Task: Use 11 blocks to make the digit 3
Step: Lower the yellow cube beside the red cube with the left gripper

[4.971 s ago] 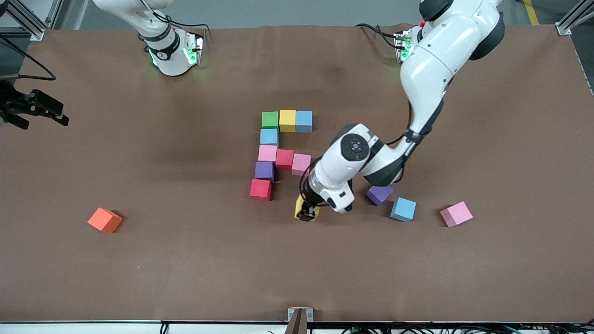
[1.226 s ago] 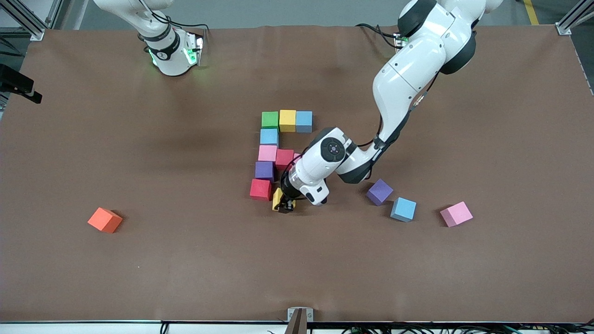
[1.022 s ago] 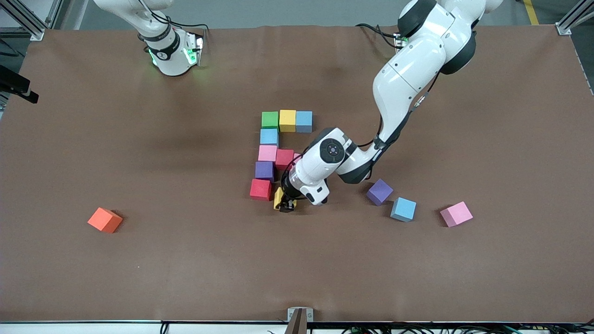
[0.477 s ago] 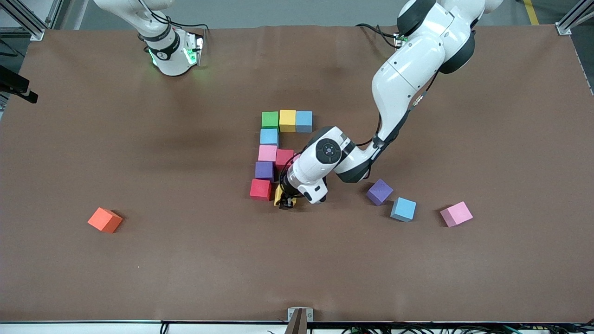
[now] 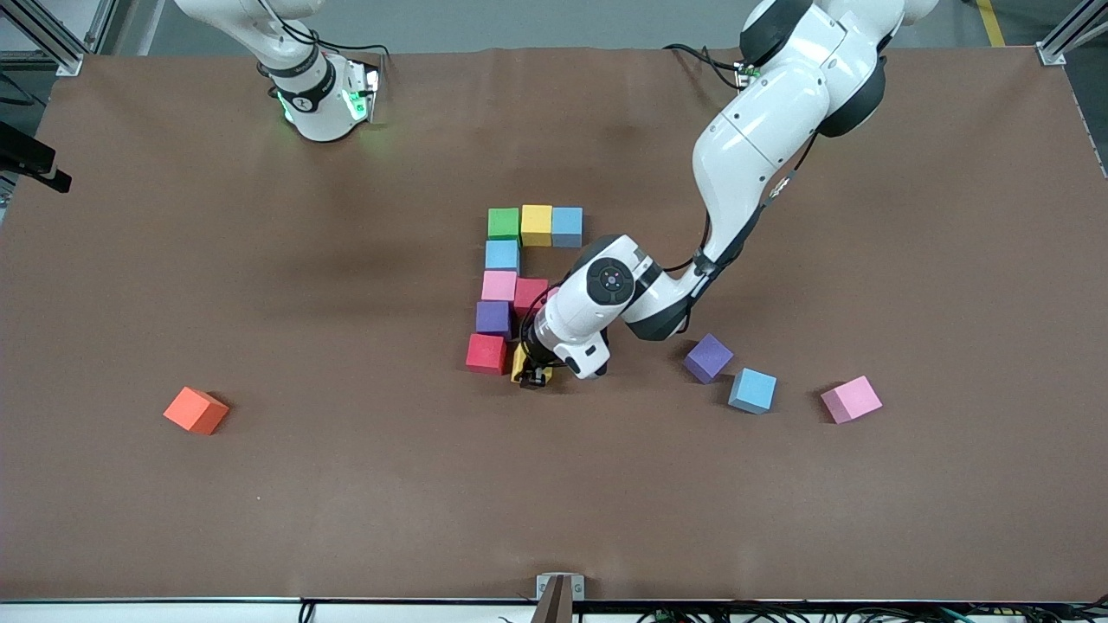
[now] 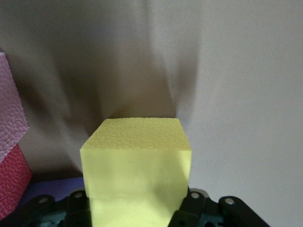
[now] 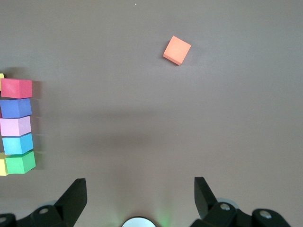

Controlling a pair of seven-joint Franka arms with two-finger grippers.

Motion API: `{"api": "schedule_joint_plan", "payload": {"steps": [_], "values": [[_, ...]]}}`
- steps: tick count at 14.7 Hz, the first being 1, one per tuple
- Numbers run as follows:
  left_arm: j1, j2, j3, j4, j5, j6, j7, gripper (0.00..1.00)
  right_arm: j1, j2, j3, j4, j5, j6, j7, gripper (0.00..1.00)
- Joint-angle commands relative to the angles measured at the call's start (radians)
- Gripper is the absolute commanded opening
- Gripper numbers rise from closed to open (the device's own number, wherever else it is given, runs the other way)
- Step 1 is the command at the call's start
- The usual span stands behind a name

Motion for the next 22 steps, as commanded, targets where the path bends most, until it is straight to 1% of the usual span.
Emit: {"api": "schedule_joint_plan", "payload": {"steps": [1,3,5,9,22], "values": [[-0.009,-0.006,0.018,-0.002,-0.018,-0.024,0.003,0.04,-0.011,0.006,0.012,0.018,-0.013,-0.015,0.004,1.00],[-0.011,-0.007,0.036,0.000,-0.018,-0.018,0.007,0.07,-0.012,0.006,0.012,0.022,-0.013,-0.015,0.004,1.00],[-0.009,-0.007,0.038,0.001,-0.018,-0.010,0.016,0.08,-0.014,0.006,0.012,0.021,-0.011,-0.015,0.004,1.00],[-0.008,-0.006,0.038,0.001,-0.018,0.036,0.016,0.08,-0.014,0.006,0.012,0.021,-0.011,-0.015,0.004,1.00],[-0.017,-0.010,0.033,0.003,-0.019,0.063,0.041,0.08,-0.015,0.006,0.012,0.021,-0.011,-0.015,0.004,1.00]]}}
